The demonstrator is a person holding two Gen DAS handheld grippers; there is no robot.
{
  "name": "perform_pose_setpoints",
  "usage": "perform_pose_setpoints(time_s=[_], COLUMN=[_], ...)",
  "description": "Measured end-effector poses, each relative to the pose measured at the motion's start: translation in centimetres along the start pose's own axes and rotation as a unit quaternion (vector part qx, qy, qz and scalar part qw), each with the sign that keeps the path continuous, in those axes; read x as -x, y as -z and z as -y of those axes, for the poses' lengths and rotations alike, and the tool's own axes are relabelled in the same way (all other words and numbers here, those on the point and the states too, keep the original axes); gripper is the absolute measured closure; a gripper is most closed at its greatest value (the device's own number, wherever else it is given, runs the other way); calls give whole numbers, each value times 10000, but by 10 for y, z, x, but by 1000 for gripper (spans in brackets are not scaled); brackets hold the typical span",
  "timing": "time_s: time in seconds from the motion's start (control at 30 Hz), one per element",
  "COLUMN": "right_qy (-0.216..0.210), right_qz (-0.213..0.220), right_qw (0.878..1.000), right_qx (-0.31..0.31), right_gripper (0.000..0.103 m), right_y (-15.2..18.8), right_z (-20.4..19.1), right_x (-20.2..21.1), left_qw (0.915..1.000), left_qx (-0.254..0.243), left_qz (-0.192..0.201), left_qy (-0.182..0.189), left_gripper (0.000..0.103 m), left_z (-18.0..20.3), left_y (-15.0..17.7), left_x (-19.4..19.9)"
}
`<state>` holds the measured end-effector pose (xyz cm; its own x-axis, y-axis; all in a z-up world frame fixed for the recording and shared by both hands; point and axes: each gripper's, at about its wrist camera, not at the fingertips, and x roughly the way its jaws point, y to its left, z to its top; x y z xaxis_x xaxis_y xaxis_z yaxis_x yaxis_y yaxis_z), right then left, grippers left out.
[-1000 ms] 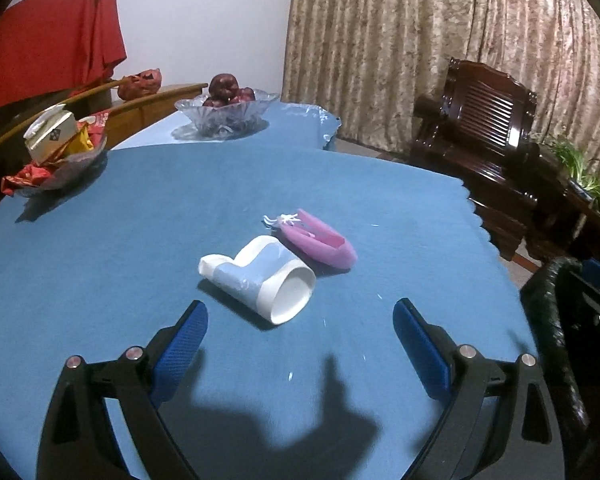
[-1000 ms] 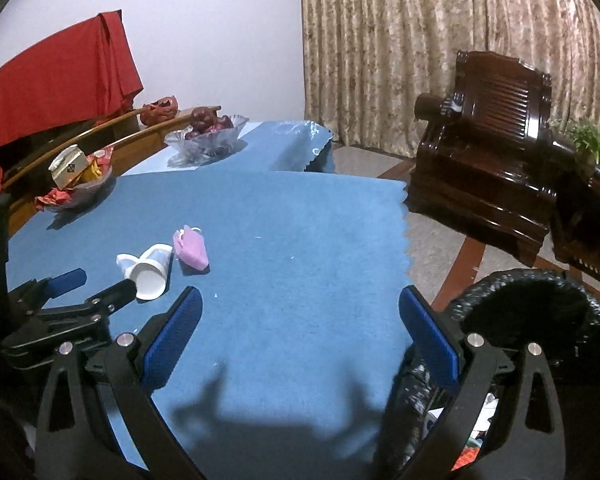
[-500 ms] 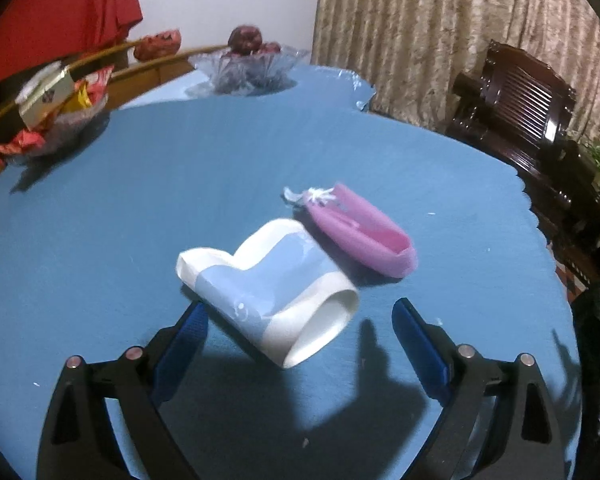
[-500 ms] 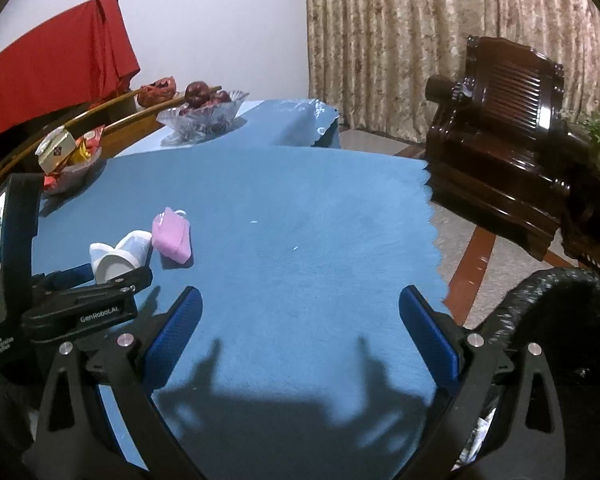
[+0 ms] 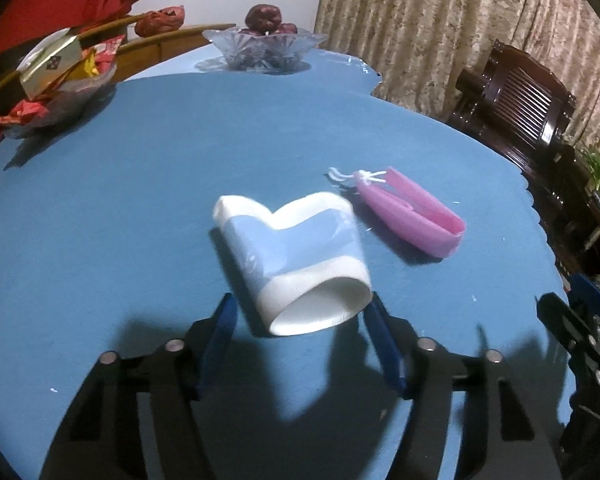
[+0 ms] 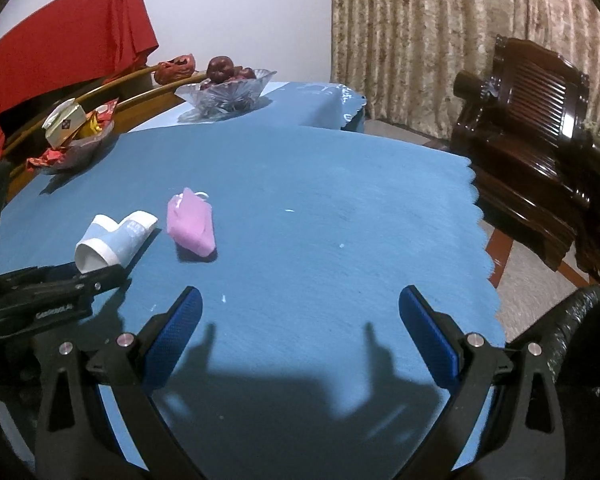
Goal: Collect trash
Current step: 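Return to the table and grasp the white cup with the left tool, then grasp the pink item with the right tool while the left tool holds the cup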
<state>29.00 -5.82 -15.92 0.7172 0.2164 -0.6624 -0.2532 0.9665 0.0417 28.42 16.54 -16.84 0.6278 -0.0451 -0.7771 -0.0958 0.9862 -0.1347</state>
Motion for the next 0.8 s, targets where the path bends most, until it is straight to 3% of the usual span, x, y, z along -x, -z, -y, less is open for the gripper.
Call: perform_pose_setpoints(time_s=[0.3, 0.37, 0.4, 0.43, 0.53, 0.8], right_qy=[-17, -19, -29, -39, -62, -220], right_qz=[-44, -43, -40, -39, -44, -17], right_qw=[9999, 9999, 9999, 9999, 9998, 9995], right_qx=[98, 118, 134, 144, 171, 210], right_gripper=[7, 7, 7, 7, 7, 7], right_y=[-6, -7, -8, -9, -12, -26], right_z=[-11, -12, -13, -14, -16, -35], right_x=[-8, -10, -10, -10, -13, -24], left_qw=[10000, 10000, 10000, 9999, 9997, 9994], left_qx=[40, 37, 46, 85, 145, 141], left_qz=[-15, 20, 50, 88, 136, 313], left_qy=[-73, -68, -41, 39, 168, 60], left_gripper=[22, 31, 44, 49, 51, 52], left_z=[0, -1, -2, -4, -10, -24], left_y=[-10, -11, -11, -12, -11, -10], left_x=[-12, -13, -13, -12, -10, 4])
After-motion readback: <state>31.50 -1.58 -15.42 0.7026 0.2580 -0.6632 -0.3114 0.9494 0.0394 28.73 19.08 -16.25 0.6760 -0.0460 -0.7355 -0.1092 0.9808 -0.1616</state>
